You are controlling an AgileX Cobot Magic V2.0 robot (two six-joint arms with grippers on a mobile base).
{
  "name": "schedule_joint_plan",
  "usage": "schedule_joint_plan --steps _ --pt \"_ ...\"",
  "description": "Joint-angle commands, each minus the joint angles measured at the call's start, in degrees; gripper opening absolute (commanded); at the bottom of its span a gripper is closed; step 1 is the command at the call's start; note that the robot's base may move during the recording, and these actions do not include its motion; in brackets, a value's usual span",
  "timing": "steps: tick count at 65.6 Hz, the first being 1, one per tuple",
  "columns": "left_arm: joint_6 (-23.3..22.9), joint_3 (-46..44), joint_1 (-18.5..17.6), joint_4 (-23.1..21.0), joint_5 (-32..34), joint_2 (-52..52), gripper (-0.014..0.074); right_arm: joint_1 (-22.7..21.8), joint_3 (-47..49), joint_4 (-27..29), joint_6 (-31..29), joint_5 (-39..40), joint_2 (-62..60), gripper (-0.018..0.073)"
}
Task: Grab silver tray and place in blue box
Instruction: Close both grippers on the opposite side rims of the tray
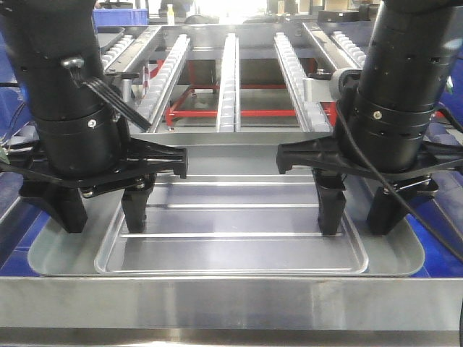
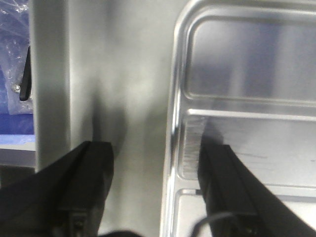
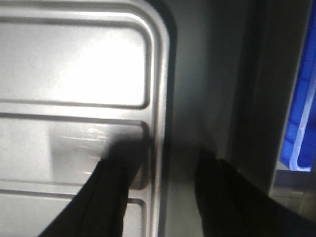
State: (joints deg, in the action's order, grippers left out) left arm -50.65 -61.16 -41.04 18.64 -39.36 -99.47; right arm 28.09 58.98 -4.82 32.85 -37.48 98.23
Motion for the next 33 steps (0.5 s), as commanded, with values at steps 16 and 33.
schedule_joint_plan --steps 16,33 --pt "-0.1 -1.5 -0.3 -0.2 0.8 2.2 0.0245 -0.1 1.6 -0.6 -0.2 1.8 -2.2 0.0343" --pt "-0.1 -1.5 -0.3 -1.3 0.8 2.2 0.0013 -0.1 1.6 -0.6 -0.2 1.8 -2.2 0.0150"
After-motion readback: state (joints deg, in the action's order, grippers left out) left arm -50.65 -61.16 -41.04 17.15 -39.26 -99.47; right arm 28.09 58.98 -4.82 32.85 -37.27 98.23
